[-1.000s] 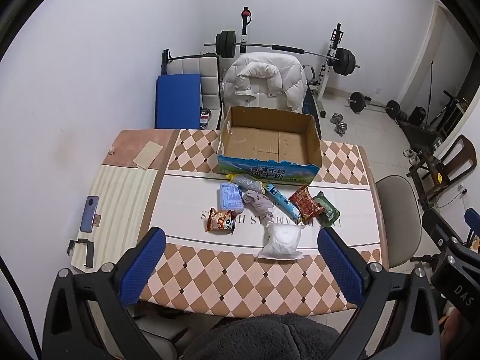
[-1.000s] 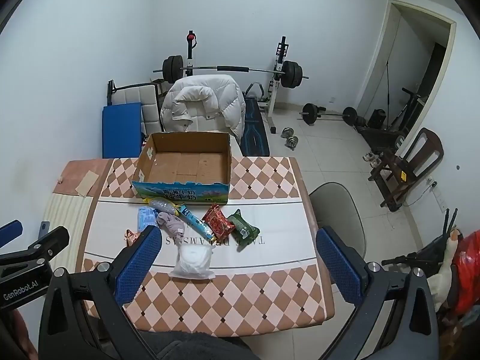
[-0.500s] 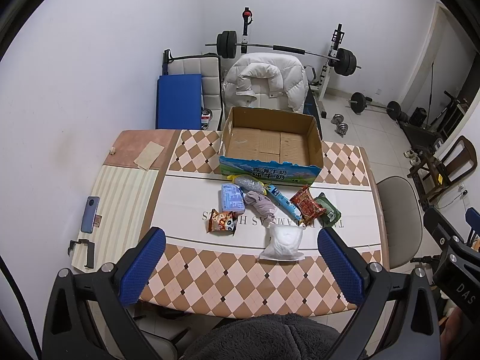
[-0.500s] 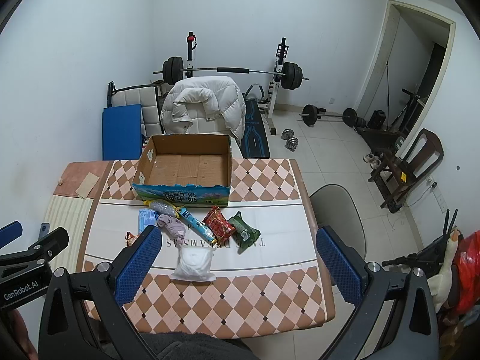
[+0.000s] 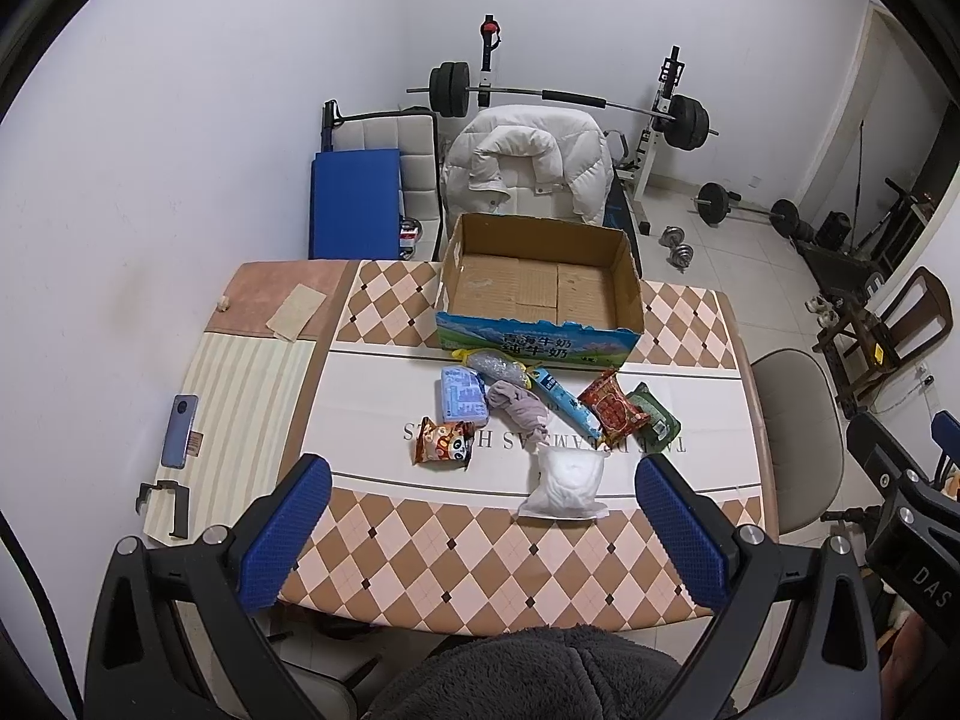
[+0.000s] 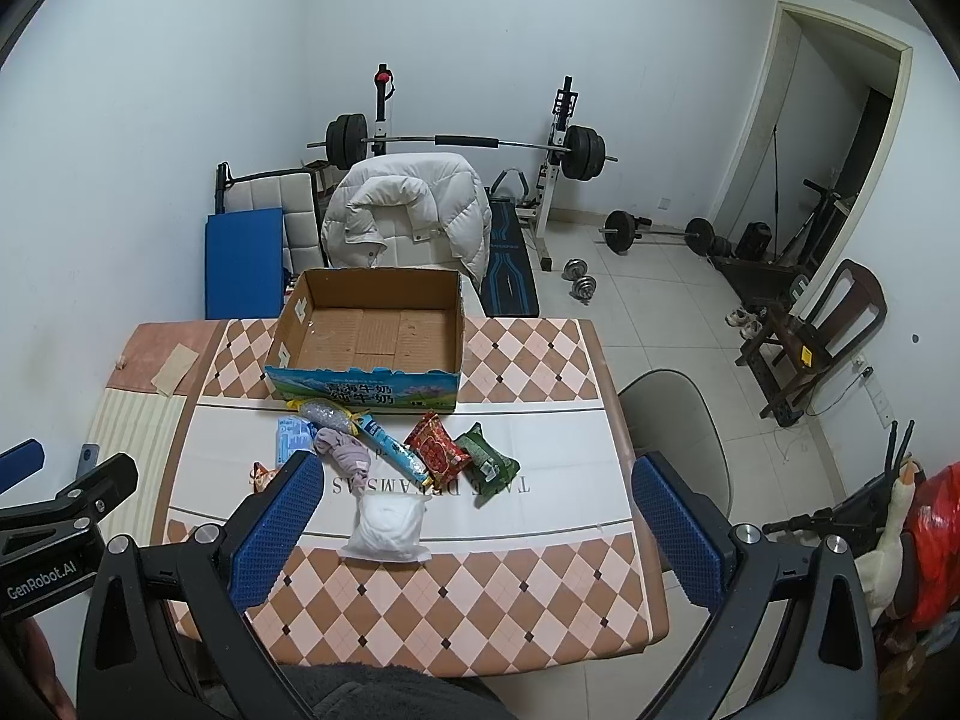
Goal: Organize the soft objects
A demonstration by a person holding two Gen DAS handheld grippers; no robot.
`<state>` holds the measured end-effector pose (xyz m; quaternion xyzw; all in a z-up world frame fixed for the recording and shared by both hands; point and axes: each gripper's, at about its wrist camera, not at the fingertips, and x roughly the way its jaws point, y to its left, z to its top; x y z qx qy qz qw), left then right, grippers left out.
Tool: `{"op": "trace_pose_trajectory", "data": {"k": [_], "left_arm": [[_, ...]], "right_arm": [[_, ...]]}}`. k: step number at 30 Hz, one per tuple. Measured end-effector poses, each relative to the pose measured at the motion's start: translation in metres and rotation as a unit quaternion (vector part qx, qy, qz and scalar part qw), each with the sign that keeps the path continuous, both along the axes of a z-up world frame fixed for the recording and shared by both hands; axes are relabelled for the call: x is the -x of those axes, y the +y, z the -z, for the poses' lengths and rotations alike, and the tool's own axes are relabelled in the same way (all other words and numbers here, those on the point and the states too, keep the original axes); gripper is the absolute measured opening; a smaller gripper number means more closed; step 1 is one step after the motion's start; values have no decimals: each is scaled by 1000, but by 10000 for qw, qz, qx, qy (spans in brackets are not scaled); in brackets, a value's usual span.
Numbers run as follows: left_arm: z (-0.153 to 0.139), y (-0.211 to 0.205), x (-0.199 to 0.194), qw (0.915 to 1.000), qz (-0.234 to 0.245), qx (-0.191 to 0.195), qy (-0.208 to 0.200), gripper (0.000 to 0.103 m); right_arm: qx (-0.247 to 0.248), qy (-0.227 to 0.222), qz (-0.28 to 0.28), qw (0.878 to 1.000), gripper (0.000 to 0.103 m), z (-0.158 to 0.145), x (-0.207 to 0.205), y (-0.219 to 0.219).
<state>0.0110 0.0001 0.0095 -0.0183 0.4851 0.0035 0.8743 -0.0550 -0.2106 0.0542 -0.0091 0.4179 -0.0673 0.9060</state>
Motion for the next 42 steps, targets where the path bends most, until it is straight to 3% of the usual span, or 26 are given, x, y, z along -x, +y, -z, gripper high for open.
{"op": "trace_pose_trajectory", "data": {"k": [42], "left_arm": [[-5, 0, 1, 10000, 53, -22, -18, 103]], "right_arm": [[23, -62, 31, 10000, 103, -7, 1, 1]]}}
